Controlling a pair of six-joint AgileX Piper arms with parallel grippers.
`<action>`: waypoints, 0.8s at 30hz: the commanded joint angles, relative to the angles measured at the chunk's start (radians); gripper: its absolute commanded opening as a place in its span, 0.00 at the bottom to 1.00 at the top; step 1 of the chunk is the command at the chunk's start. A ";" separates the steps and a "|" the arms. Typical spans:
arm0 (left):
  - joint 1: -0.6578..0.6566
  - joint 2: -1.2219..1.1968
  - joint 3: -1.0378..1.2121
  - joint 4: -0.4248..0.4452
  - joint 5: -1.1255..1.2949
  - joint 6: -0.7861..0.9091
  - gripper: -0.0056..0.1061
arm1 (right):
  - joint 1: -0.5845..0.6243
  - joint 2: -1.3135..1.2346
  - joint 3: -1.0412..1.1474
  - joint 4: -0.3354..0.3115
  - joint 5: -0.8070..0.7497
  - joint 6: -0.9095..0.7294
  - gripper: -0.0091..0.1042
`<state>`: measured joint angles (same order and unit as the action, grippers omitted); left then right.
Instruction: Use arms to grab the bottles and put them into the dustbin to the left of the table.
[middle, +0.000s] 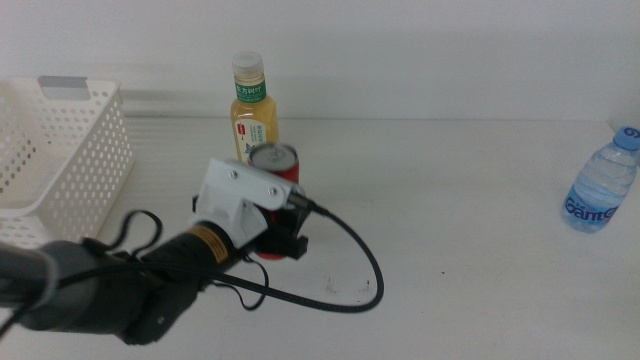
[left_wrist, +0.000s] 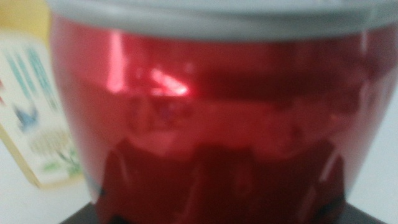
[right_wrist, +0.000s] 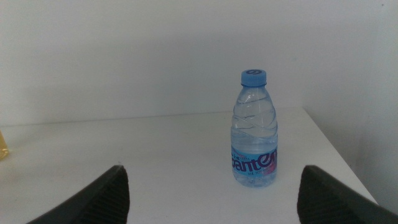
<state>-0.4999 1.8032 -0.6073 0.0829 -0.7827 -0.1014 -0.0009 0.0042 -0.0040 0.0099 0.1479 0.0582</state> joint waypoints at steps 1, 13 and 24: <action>0.002 -0.101 -0.011 -0.005 0.007 -0.013 0.31 | -0.008 -0.004 0.004 -0.002 -0.013 -0.004 0.90; 0.050 -0.359 -0.280 -0.015 0.743 -0.008 0.31 | -0.008 -0.004 0.004 -0.002 -0.013 -0.002 0.90; 0.296 -0.374 -0.656 -0.200 1.418 0.336 0.31 | -0.008 -0.004 0.004 -0.002 -0.013 -0.002 0.90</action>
<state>-0.2377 1.4511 -1.2110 -0.0653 0.6007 0.1662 -0.0009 0.0042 -0.0040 0.0099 0.1479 0.0582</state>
